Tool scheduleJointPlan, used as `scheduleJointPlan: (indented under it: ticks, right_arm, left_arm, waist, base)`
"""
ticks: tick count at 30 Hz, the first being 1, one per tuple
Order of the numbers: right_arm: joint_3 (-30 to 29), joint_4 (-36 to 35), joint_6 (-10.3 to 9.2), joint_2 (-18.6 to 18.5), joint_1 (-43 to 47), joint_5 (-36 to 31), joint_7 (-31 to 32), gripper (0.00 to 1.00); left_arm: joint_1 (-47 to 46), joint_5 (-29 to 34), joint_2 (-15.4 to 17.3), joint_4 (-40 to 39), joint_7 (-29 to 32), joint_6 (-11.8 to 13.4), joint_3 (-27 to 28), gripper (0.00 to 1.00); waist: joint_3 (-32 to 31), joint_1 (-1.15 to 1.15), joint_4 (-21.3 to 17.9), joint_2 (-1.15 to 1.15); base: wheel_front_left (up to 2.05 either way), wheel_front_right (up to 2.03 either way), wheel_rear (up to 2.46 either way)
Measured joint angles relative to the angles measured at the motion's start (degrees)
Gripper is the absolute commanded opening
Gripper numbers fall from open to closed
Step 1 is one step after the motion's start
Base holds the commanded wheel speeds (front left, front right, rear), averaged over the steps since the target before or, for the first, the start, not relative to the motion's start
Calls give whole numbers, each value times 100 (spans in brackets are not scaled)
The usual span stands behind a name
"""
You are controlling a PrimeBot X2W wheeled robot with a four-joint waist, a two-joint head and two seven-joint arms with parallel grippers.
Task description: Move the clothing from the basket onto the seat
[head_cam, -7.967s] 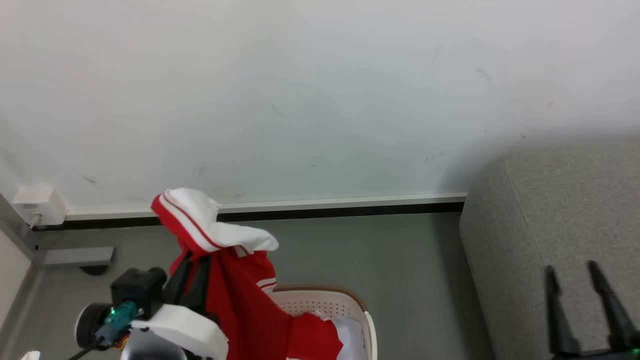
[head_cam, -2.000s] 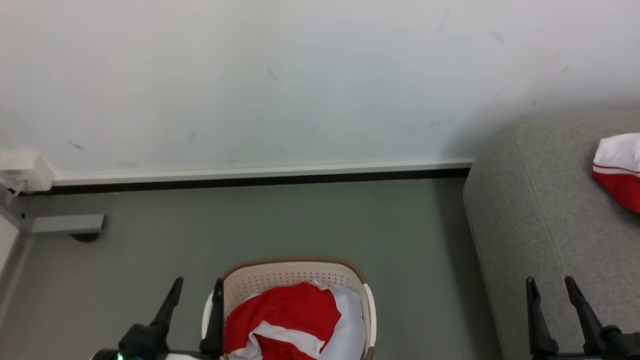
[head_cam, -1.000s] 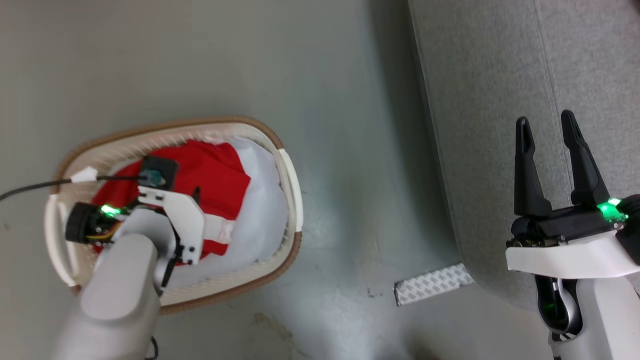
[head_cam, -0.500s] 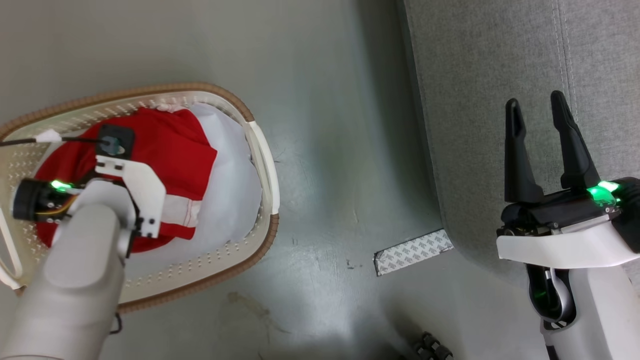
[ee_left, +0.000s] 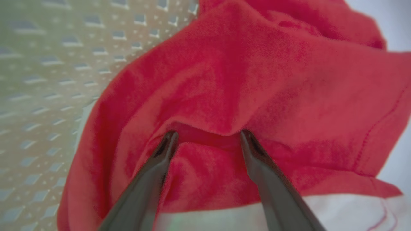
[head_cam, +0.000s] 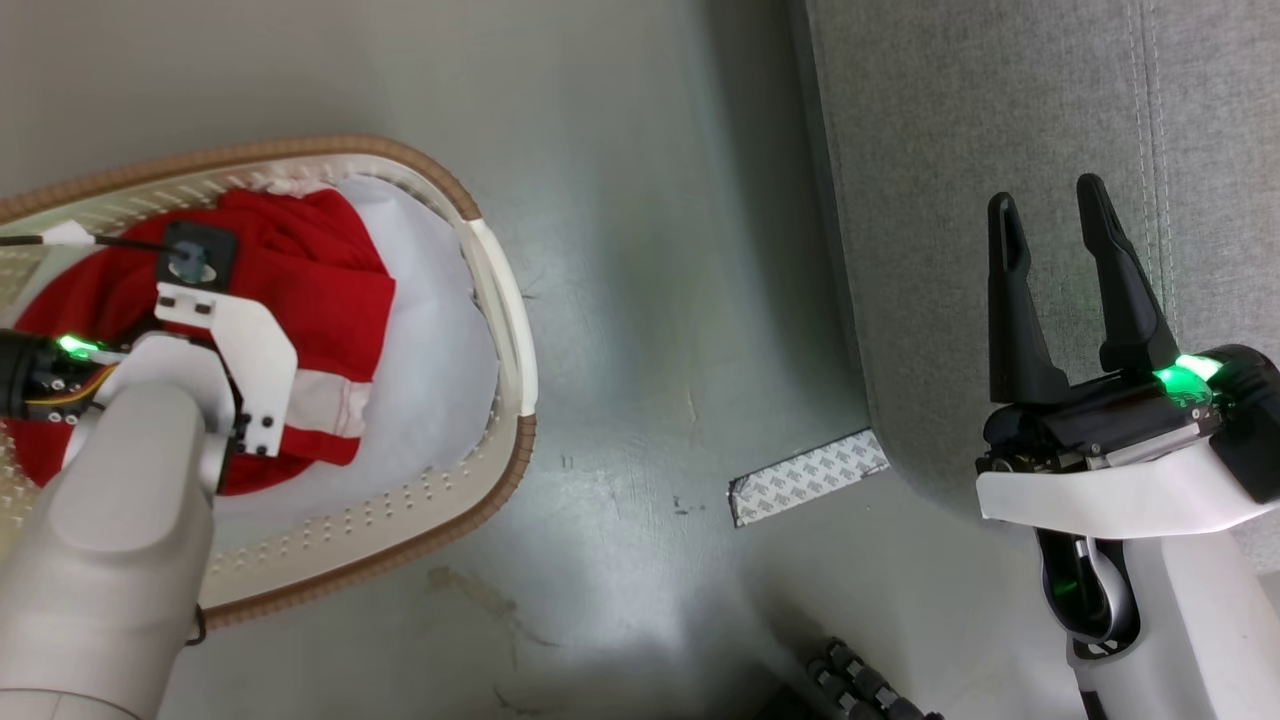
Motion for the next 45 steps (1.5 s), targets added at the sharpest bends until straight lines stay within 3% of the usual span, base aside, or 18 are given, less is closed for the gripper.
scheduleJointPlan:
  ticks: [7, 9, 13, 23, 36, 45]
  right_arm:
    - [41, -23, 0, 0, 1, 56, 0, 100]
    - [27, -23, 0, 0, 12, 57, 0, 100]
    - [7, -31, 0, 0, 47, 57, 0, 100]
    - [-114, 47, 0, 0, 52, -15, 0, 100]
    - [-535, 165, 0, 2, 281, -244, 0, 100]
    - [-791, 277, 0, 2, 623, -361, 0, 100]
  left_arm:
    - [-37, -15, 37, -31, 38, -18, -64, 100]
    - [-37, -15, 43, -34, 34, -47, -98, 53]
    - [-37, -25, 49, -41, -48, -88, -159, 0]
    - [-39, -229, -63, 4, -368, -229, -234, 0]
    - [425, -1193, -911, -211, -1072, -955, -60, 0]
    - [918, -2334, -1393, -700, -1060, -1149, -219, 0]
  waist:
    - [170, 0, -94, 0]
    - [192, 0, -102, 0]
    - [206, 0, -90, 0]
    - [6, 0, 41, 0]
    - [-804, -1, 401, 1]
    - [-1475, -1, 607, 1]
  base:
    - [0, 0, 0]
    - [0, 0, 0]
    - [0, 0, 0]
    - [0, 0, 0]
    - [0, 0, 0]
    - [0, 0, 0]
